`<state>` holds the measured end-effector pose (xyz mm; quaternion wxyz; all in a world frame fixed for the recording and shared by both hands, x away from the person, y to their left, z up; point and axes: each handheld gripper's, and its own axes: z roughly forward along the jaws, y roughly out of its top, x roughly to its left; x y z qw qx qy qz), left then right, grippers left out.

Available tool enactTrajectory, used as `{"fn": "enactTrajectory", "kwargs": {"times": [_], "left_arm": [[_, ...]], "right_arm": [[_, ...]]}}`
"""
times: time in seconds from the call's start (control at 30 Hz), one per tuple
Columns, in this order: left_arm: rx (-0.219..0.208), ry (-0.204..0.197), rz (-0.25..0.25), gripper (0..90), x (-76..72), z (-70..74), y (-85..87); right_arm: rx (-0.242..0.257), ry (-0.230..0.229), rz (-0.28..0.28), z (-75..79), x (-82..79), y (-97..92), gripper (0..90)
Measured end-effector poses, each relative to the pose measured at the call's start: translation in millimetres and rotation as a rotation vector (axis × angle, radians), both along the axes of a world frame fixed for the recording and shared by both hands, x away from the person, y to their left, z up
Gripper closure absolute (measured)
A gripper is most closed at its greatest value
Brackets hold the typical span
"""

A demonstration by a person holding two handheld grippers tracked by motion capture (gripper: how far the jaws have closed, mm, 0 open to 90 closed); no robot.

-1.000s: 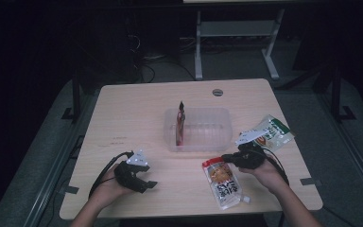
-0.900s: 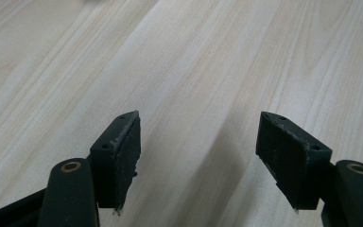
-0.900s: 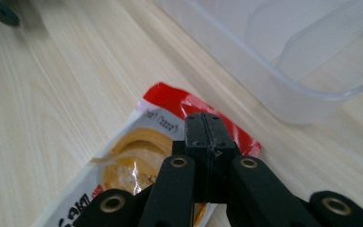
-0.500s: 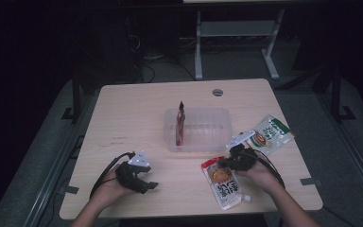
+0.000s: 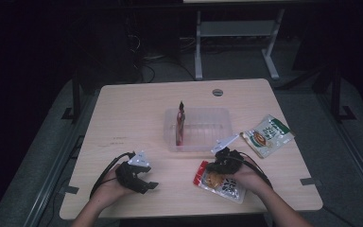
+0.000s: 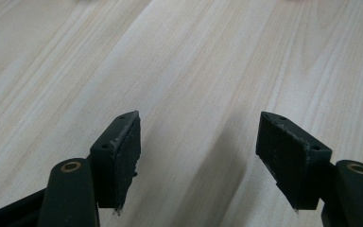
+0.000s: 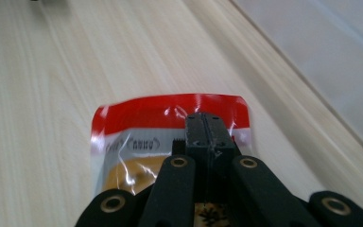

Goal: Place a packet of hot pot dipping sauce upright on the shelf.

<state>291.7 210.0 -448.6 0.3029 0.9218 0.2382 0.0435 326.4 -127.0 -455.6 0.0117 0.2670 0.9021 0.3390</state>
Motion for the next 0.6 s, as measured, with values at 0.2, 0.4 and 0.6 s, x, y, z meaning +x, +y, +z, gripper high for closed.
{"fn": "enactTrajectory", "kwargs": {"times": [0.2,0.4,0.6], "left_arm": [[0.001,0.0,-0.001,31.1,-0.1,0.1,-0.2],[-0.002,-0.004,0.001,31.2,-0.1,0.7,0.5],[-0.003,-0.001,0.001,31.1,-0.8,1.5,1.0]], "right_arm": [[0.002,-0.009,0.04,-0.3,-5.4,17.6,90.0],[0.051,-0.018,0.042,8.9,-6.7,12.8,90.0],[0.072,-0.038,-0.002,22.6,-13.7,-22.0,90.0]]}}
